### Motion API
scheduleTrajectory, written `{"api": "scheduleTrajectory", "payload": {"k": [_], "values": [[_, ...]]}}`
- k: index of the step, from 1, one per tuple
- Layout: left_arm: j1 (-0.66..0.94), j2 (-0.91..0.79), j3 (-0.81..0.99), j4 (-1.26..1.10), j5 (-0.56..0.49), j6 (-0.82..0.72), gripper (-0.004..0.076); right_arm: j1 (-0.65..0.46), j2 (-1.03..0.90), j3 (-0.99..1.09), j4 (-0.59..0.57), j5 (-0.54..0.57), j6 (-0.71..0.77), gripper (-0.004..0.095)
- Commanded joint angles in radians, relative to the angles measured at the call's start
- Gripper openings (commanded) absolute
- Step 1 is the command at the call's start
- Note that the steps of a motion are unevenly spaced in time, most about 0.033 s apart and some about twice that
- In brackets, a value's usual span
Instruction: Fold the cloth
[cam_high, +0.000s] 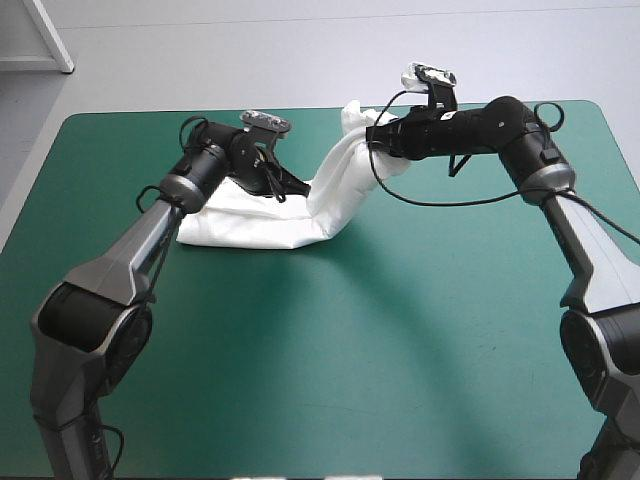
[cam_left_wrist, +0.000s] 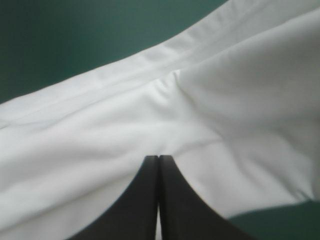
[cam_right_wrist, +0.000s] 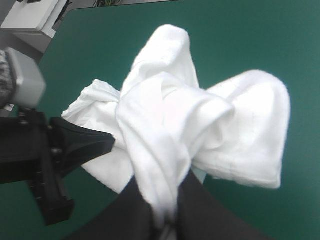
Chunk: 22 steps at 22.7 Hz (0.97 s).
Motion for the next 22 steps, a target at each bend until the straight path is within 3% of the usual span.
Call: {"api": "scheduleTrajectory", "payload": {"k": [1, 5, 17, 20, 21, 22], "values": [[0.009, -0.124, -0.031, 0.125, 0.12, -0.033, -0.001, 0.05, -0.042, -0.059, 0.057, -0.066, -0.017, -0.0014], [0.018, -0.166, -0.024, 0.238, 0.293, -0.059, -0.001, 0.115, 0.028, -0.153, 0.057, -0.06, -0.017, -0.0014], [0.097, -0.571, 0.291, 0.296, 0.292, -0.128, -0.001, 0.362, 0.51, -0.661, 0.147, -0.036, -0.011, -0.0011], [0.109, -0.622, 0.368, 0.299, 0.292, -0.134, -0.001, 0.388, 0.587, -0.743, 0.188, -0.043, -0.023, 0.0128], [0.109, -0.634, 0.392, 0.305, 0.292, -0.134, -0.001, 0.393, 0.601, -0.766, 0.19, -0.037, -0.023, 0.0231], [0.109, -0.646, 0.421, 0.309, 0.292, -0.134, -0.001, 0.395, 0.608, -0.794, 0.177, -0.031, -0.023, 0.0418]]}}
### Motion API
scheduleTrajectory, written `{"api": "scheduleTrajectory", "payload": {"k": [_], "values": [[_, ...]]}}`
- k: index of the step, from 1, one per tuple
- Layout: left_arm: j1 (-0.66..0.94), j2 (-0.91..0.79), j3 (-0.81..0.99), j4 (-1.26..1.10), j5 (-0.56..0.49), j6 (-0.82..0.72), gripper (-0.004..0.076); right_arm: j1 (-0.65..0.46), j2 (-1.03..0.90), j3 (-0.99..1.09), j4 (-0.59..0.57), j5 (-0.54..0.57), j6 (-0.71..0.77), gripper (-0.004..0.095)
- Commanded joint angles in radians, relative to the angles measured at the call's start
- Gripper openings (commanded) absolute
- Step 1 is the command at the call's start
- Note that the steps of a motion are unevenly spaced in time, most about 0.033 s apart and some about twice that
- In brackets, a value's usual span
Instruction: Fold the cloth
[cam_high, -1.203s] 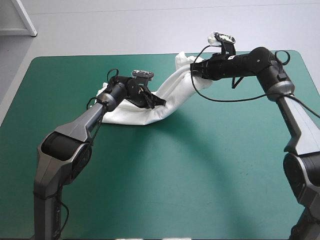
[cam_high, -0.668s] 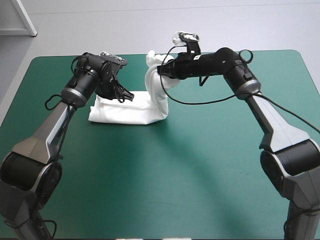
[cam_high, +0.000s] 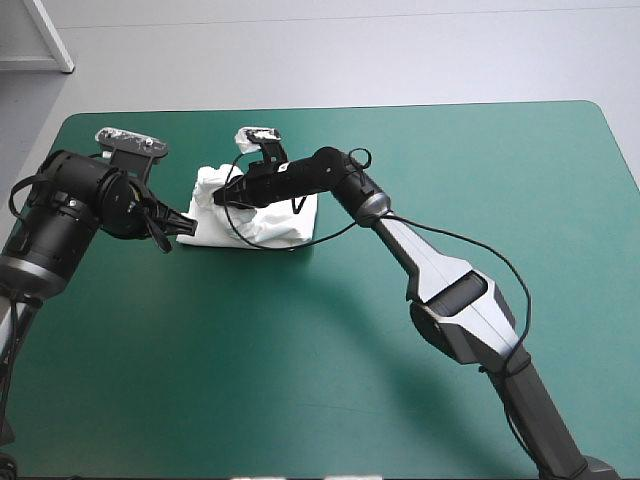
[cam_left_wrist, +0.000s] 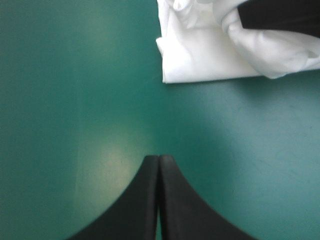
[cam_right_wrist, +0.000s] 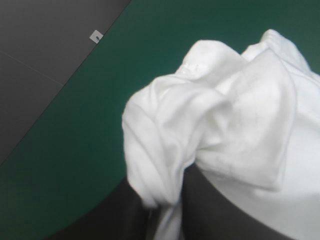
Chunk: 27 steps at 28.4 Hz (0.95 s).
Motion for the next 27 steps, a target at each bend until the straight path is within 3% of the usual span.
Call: {"api": "scheduleTrajectory", "payload": {"k": [1, 2, 4, 12, 17, 19, 27], "values": [[0.002, -0.062, 0.045, 0.02, 0.039, -0.014, -0.001, 0.006, -0.058, -0.088, 0.037, -0.034, -0.013, 0.0638], [0.002, -0.067, 0.064, 0.025, 0.037, -0.016, -0.001, 0.003, -0.068, -0.098, 0.027, -0.025, -0.009, 0.0776], [0.002, -0.073, 0.074, 0.033, 0.037, -0.015, -0.001, -0.012, -0.086, -0.105, 0.021, 0.011, 0.026, 0.0836], [0.002, -0.137, 0.074, 0.033, 0.025, -0.015, -0.001, -0.093, -0.177, -0.105, -0.227, 0.213, 0.233, 0.0653], [0.002, -0.172, 0.063, 0.034, 0.018, -0.015, -0.001, -0.125, -0.191, -0.105, -0.46, 0.434, 0.368, 0.0643], [0.002, -0.178, 0.057, 0.032, 0.018, -0.015, -0.001, -0.125, -0.187, -0.084, -0.521, 0.433, 0.395, 0.0643], [0.0, -0.186, 0.055, 0.015, 0.036, -0.015, -0.001, -0.124, -0.118, -0.077, -0.52, 0.427, 0.409, 0.0643]]}}
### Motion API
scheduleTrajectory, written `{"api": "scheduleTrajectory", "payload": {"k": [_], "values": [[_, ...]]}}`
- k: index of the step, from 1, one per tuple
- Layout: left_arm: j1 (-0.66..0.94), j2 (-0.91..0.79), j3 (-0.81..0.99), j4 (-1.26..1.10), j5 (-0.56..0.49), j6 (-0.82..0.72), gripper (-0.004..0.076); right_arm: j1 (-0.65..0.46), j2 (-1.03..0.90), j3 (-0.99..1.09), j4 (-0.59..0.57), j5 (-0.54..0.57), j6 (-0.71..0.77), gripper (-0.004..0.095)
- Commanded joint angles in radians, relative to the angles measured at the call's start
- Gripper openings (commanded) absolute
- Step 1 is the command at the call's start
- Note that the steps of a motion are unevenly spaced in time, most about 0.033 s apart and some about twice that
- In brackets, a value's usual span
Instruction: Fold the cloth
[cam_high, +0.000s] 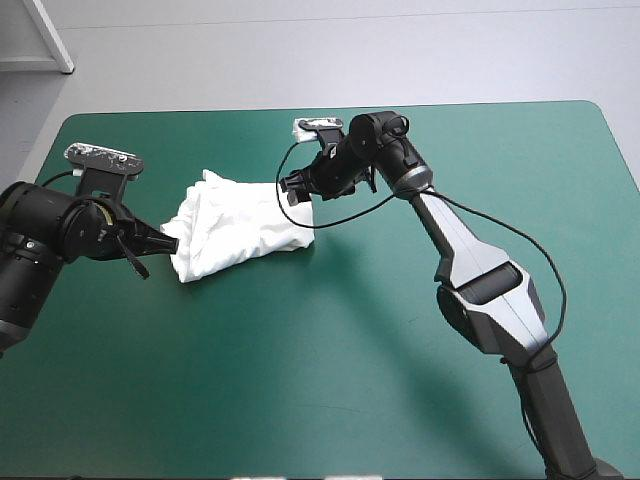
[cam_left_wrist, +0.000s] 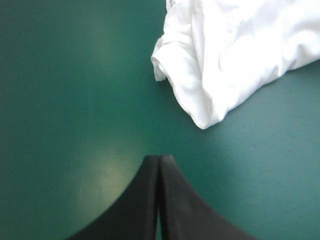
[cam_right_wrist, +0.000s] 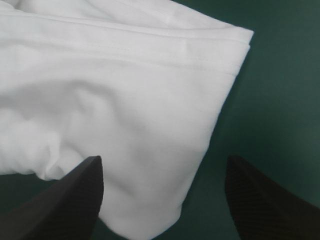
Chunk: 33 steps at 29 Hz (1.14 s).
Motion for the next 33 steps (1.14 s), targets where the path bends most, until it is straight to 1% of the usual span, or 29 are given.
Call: {"api": "scheduleTrajectory", "payload": {"k": [1, 7, 8, 10, 12, 15, 17, 20, 25, 26, 28, 33], "values": [[0.0, -0.029, -0.031, 0.005, 0.035, -0.01, -0.001, -0.003, -0.029, -0.021, 0.019, -0.007, 0.008, 0.0643], [0.0, -0.029, -0.031, -0.014, 0.033, -0.01, -0.001, -0.001, 0.043, -0.021, 0.13, -0.039, -0.023, 0.0641], [0.0, -0.029, -0.031, -0.017, 0.033, -0.01, -0.001, 0.001, 0.051, -0.021, 0.132, -0.039, -0.023, 0.0626], [0.0, -0.029, -0.031, -0.017, 0.029, -0.01, -0.001, 0.007, 0.052, -0.021, 0.133, -0.041, -0.03, 0.0562], [0.0, -0.029, -0.031, -0.017, 0.029, -0.01, -0.001, 0.01, 0.052, -0.021, 0.134, -0.046, -0.044, 0.0424], [0.0, -0.029, -0.031, -0.017, 0.029, -0.01, -0.001, 0.016, 0.052, -0.021, 0.136, -0.059, -0.062, 0.0137], [0.0, -0.029, -0.031, -0.017, 0.031, -0.01, -0.001, 0.016, 0.052, -0.021, 0.136, -0.059, -0.071, -0.0017], [0.0, -0.029, -0.031, -0.017, 0.033, -0.01, -0.001, 0.014, 0.037, -0.03, 0.108, -0.041, -0.071, -0.0014], [0.0, -0.029, -0.031, -0.017, 0.035, 0.022, -0.001, -0.003, -0.033, -0.055, -0.017, 0.003, -0.056, -0.0014], [0.0, -0.029, -0.031, -0.017, 0.035, 0.026, -0.001, -0.013, -0.053, -0.055, -0.049, 0.003, -0.044, -0.0014], [0.0, -0.035, -0.031, -0.017, 0.035, 0.03, -0.001, -0.029, -0.082, -0.055, -0.078, 0.003, -0.034, -0.0014], [0.0, -0.049, -0.031, -0.017, 0.035, 0.055, -0.001, -0.1, -0.139, -0.055, -0.126, 0.005, -0.007, -0.0014]]}}
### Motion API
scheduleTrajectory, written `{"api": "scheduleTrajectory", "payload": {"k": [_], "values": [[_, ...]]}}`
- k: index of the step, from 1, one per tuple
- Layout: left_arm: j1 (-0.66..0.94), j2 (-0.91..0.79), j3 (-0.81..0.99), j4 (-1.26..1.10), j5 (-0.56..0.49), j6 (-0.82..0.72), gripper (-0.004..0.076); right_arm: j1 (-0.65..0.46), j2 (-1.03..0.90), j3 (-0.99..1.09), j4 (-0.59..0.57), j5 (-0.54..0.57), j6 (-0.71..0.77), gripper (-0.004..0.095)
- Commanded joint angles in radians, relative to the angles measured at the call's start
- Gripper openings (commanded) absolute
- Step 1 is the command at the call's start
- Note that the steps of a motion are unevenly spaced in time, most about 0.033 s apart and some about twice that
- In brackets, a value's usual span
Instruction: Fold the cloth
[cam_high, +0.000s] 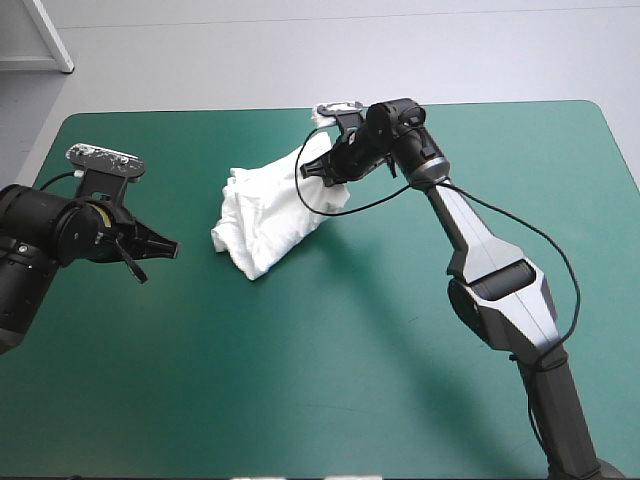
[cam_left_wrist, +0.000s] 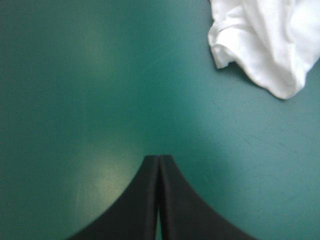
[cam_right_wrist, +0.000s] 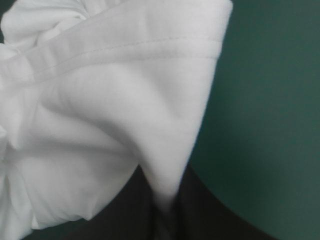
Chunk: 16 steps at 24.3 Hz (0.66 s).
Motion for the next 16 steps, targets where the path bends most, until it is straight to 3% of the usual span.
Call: {"api": "scheduleTrajectory", "payload": {"k": [1, 9, 16], "values": [[0.0, -0.034, -0.031, 0.014, 0.031, 0.008, -0.001, -0.056, -0.106, -0.032, -0.03, 0.005, 0.019, -0.0014], [0.0, -0.043, -0.031, 0.006, 0.031, 0.008, -0.001, -0.242, -0.186, 0.198, -0.202, 0.005, 0.031, -0.0014], [0.0, -0.043, -0.031, -0.02, 0.031, 0.01, -0.001, -0.495, -0.299, 0.473, -0.193, 0.005, -0.025, -0.0014]]}}
